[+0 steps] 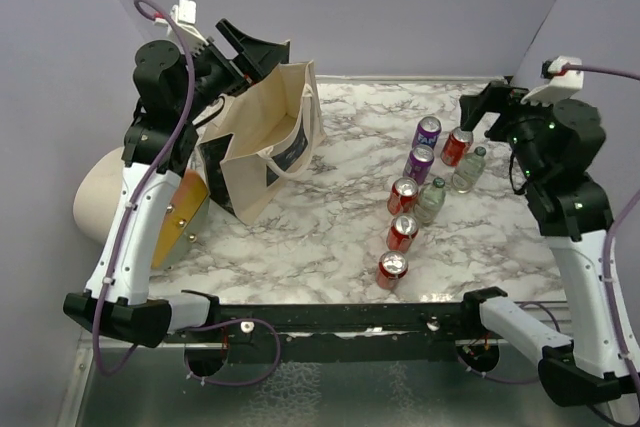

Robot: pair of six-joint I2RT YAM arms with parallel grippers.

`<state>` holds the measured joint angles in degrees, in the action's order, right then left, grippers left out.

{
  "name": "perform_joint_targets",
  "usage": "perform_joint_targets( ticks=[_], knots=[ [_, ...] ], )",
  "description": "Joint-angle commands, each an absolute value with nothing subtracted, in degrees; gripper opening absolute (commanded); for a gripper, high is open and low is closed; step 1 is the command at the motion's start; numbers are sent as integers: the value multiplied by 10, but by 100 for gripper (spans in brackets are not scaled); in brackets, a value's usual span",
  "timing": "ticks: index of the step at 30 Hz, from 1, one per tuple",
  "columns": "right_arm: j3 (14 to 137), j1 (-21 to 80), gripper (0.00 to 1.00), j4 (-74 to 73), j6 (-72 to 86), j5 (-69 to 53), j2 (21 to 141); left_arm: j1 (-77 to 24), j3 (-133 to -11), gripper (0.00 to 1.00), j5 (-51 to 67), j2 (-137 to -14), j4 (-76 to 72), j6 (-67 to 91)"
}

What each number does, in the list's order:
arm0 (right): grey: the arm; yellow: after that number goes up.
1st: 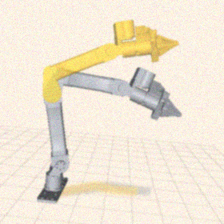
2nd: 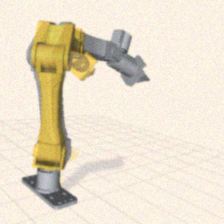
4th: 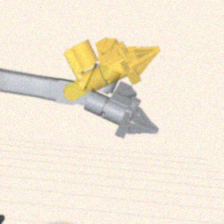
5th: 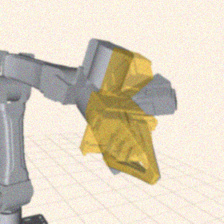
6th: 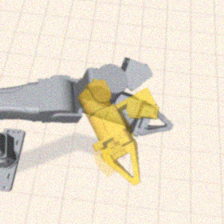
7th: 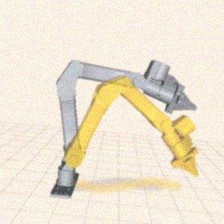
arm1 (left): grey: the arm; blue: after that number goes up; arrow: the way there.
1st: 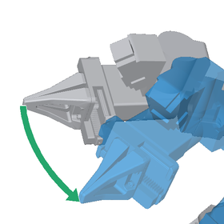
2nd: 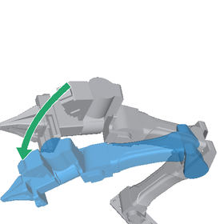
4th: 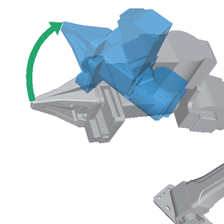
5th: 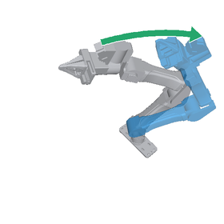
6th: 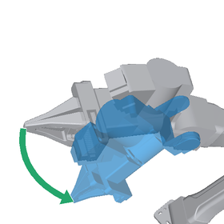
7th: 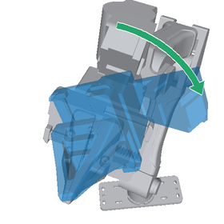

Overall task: Take the beverage out of the canvas bag
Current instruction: Place the drink at the center of the board, then reset both arms

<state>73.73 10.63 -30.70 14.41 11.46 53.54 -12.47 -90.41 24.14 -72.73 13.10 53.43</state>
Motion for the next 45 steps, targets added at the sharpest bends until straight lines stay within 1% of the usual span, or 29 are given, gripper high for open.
perform_joint_targets(
  ticks=[1,3,5,8,11,14,20,22,24,31,38,45],
  knots=[
    [892,113,100,-410,110,-130,545,-121,-956,99,84,-683,207,378],
    [952,113,100,-438,117,-158,549,-122,-943,99,19,-649,210,340],
    [1011,113,100,-470,129,-147,548,-121,-920,99,-38,-612,200,308],
    [1065,113,100,-505,158,-90,533,-122,-892,99,-96,-560,193,282],
    [1071,113,100,-521,188,-18,510,-122,-879,99,-128,-528,206,279],
    [1066,113,100,-540,190,20,503,-122,-877,99,-131,-517,219,279],
    [1074,113,100,-571,215,96,528,-122,-890,99,-127,-532,232,282],
    [1084,113,100,-573,197,75,535,-121,-891,99,-126,-535,230,281],
    [1102,112,100,-588,214,91,548,-121,-891,99,-126,-536,228,281],
    [1067,112,100,-551,168,79,534,-122,-881,99,-132,-536,222,277],
    [1034,112,100,-526,158,72,516,-122,-876,99,-129,-544,218,279],
    [1029,113,100,-518,147,57,516,-122,-867,99,-124,-548,214,292]
  ],
)
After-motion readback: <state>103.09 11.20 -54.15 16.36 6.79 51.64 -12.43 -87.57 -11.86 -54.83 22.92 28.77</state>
